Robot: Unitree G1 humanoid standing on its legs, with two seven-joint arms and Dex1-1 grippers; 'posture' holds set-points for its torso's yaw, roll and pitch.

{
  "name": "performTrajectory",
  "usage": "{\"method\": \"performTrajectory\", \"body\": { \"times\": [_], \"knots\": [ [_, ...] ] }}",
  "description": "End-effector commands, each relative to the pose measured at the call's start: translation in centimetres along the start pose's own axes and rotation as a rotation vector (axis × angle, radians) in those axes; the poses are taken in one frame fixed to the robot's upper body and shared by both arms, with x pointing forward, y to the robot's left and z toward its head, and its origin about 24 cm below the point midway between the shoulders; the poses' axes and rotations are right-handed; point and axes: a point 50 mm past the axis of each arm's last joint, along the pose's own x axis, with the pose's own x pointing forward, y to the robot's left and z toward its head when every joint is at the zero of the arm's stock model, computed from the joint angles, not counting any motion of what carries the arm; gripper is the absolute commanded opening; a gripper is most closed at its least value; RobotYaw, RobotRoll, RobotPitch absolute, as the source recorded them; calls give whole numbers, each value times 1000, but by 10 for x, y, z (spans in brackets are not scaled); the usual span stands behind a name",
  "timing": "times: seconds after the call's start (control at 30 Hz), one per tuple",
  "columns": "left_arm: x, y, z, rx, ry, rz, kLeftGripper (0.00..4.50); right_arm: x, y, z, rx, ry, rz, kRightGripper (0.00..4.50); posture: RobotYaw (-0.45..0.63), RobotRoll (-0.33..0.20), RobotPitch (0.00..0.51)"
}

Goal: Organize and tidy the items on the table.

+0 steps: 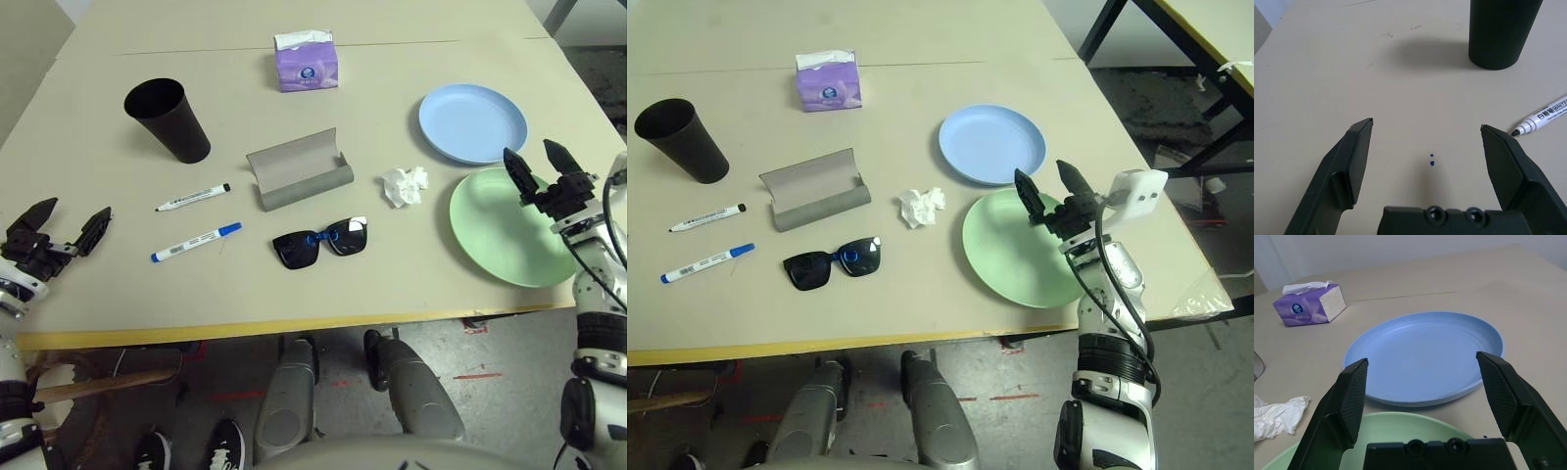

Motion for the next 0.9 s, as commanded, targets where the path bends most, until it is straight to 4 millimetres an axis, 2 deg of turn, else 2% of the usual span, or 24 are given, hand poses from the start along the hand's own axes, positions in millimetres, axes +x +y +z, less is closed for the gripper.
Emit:
{"method": "performTrajectory", "body": {
  "times": [0.03,0.3,0.63,0.9],
  "knots": [
    [2,0,2,13,1,-18,4473,-8,-3,-2,2,3,-19,4500,-27,0,271],
    [5,-10,1,13,-8,-51,4473,-11,-13,-1,-12,31,-17,4500,-25,0,268],
    [8,-7,-4,-48,-41,1,4473,-21,-22,4,-37,46,-52,4500,-69,0,269],
    [8,-5,-4,-72,-62,20,4473,-20,-23,3,-29,67,-41,4500,-79,0,261]
  ]
}}
